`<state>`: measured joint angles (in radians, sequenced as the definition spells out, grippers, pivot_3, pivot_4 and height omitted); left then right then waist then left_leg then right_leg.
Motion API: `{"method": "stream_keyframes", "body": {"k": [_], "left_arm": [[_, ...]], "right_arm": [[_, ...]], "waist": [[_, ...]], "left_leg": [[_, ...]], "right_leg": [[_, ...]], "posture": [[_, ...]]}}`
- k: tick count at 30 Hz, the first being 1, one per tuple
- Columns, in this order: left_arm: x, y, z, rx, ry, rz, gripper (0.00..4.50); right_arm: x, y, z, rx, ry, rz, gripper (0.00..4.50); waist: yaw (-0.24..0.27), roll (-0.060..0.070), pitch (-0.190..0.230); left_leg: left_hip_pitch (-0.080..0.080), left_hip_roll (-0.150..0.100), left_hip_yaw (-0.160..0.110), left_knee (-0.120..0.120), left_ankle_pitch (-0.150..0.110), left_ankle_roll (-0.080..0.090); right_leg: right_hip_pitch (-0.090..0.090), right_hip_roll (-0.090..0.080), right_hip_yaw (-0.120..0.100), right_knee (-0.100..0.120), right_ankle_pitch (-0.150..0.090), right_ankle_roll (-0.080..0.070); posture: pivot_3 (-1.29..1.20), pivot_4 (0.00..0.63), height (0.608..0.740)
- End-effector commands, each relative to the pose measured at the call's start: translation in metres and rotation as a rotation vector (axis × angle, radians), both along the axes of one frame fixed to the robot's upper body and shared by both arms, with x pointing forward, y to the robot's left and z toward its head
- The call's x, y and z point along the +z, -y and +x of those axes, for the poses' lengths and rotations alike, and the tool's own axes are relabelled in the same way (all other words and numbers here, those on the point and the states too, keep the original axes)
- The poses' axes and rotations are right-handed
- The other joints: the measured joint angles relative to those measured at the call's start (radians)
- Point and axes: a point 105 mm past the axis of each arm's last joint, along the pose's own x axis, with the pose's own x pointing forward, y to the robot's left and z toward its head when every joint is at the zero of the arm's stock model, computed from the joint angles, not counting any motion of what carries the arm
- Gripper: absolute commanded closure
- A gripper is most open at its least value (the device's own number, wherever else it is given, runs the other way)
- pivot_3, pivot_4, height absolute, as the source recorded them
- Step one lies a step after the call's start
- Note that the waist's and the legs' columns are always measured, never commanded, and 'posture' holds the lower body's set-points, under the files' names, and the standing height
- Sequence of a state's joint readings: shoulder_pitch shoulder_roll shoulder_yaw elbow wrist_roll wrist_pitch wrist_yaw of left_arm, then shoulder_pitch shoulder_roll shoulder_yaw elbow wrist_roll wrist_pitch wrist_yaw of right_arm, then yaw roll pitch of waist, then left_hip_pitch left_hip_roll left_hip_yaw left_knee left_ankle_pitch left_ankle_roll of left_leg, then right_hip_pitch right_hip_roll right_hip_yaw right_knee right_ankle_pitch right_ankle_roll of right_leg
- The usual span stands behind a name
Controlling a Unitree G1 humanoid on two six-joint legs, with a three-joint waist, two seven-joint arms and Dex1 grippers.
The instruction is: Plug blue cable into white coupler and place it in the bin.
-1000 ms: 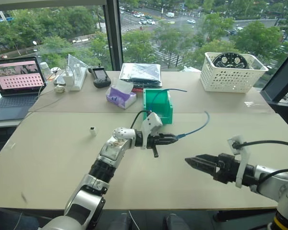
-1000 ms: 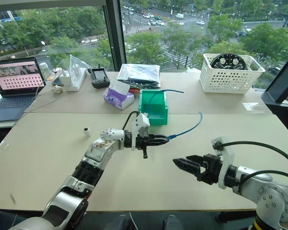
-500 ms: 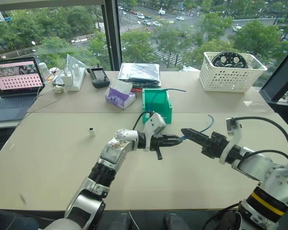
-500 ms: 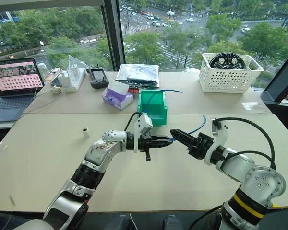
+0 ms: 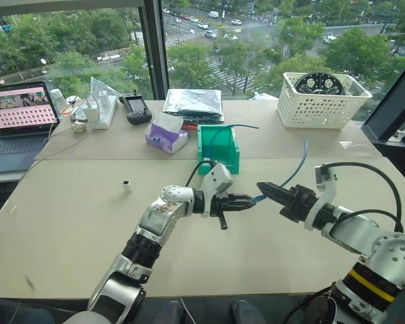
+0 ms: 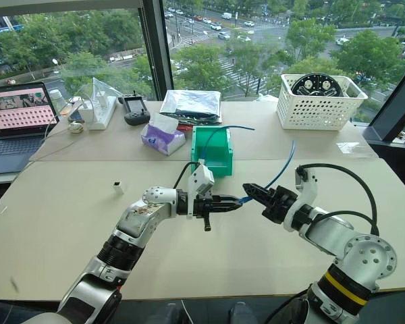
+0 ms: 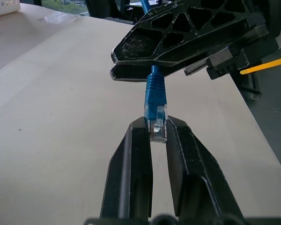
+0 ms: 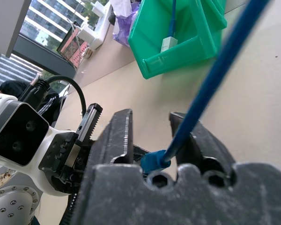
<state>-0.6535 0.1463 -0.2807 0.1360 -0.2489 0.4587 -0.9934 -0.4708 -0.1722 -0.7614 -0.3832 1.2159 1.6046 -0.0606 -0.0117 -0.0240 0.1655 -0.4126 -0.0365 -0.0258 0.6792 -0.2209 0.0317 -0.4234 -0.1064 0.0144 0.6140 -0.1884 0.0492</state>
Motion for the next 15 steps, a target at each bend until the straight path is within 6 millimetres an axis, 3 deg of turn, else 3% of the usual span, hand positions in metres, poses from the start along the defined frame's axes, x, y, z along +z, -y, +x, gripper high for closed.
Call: {"method": "stream_keyframes", "body": {"k": [1,10,15], "left_arm": [[0.0115,0.0048,-0.0014,-0.017,0.044,-0.025,4.46],[0.0107,0.0068,-0.0013,-0.016,0.049,-0.028,4.46],[0.0097,0.0060,-0.0023,-0.017,0.047,-0.031,4.46]], "right_arm": [[0.0096,-0.0049,-0.0056,0.034,0.048,0.023,4.39],[0.0174,-0.0031,-0.0075,0.011,0.056,0.076,4.39],[0.0142,0.0022,-0.0120,-0.013,0.011,0.061,2.83]], "waist": [[0.000,0.000,0.000],[-0.001,0.000,0.000],[-0.001,0.000,0.000]], "left_leg": [[0.000,0.000,0.000,0.000,0.000,0.000],[0.000,0.000,0.000,0.000,0.000,0.000],[-0.001,0.000,0.000,0.000,0.000,0.000]], "right_leg": [[0.000,0.000,0.000,0.000,0.000,0.000],[0.000,0.000,0.000,-0.001,0.000,0.001],[0.000,0.000,0.000,-0.002,-0.001,0.002]], "posture": [[0.00,0.150,0.728],[0.00,0.150,0.728],[0.00,0.150,0.728]]}}
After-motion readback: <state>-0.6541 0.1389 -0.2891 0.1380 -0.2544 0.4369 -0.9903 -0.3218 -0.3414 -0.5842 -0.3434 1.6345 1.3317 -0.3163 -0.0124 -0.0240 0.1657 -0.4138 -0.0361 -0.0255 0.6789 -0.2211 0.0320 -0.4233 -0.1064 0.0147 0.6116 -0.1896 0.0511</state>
